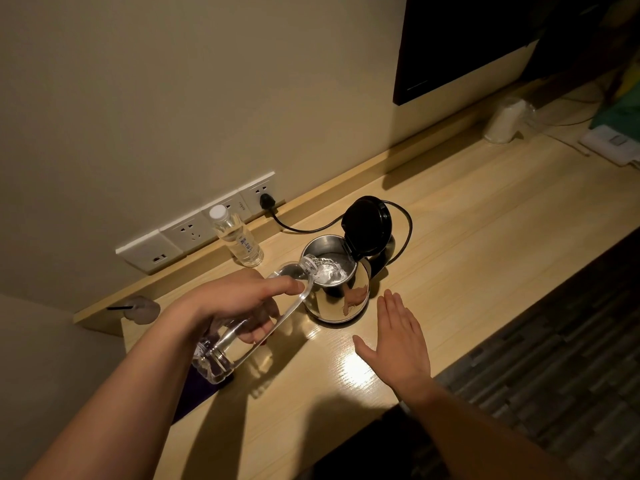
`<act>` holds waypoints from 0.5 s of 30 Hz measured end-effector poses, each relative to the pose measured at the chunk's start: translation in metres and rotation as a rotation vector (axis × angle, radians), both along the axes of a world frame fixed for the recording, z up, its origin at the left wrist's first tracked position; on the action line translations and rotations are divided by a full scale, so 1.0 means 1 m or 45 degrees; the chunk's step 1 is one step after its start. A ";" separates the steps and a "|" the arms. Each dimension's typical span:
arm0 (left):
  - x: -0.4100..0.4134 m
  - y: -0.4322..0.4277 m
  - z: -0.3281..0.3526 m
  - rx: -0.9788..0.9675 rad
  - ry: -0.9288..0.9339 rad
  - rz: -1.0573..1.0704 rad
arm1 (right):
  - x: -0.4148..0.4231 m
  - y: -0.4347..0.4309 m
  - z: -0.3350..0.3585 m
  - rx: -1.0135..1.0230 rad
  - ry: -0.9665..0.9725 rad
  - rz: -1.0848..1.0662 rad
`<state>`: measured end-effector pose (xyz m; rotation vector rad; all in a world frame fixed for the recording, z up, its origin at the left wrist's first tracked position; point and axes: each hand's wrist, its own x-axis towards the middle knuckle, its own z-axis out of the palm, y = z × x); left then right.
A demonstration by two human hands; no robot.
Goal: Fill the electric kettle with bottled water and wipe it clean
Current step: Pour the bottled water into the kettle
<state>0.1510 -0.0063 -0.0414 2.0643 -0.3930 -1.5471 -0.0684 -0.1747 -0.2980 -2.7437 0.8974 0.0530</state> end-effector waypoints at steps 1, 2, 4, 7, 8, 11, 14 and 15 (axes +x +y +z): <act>0.001 0.000 0.000 0.002 0.001 -0.001 | 0.000 0.000 0.000 0.004 -0.001 0.000; 0.002 0.001 0.000 0.005 0.001 -0.007 | 0.000 0.000 0.000 0.008 0.000 0.000; 0.005 0.001 -0.001 0.005 -0.001 -0.024 | 0.000 0.000 0.001 0.014 0.001 0.001; 0.008 0.001 -0.001 -0.001 -0.018 -0.044 | 0.000 0.000 0.002 0.021 -0.003 0.002; 0.008 0.001 -0.001 -0.004 -0.024 -0.050 | 0.000 0.000 0.002 0.021 -0.001 0.005; 0.011 0.001 -0.004 -0.005 -0.015 -0.041 | 0.000 0.000 0.003 0.018 0.000 0.010; 0.011 -0.001 -0.003 0.007 -0.006 -0.047 | 0.000 0.000 0.003 0.023 0.003 0.009; 0.011 -0.001 -0.002 0.008 -0.006 -0.044 | 0.000 0.000 0.003 0.024 0.002 0.008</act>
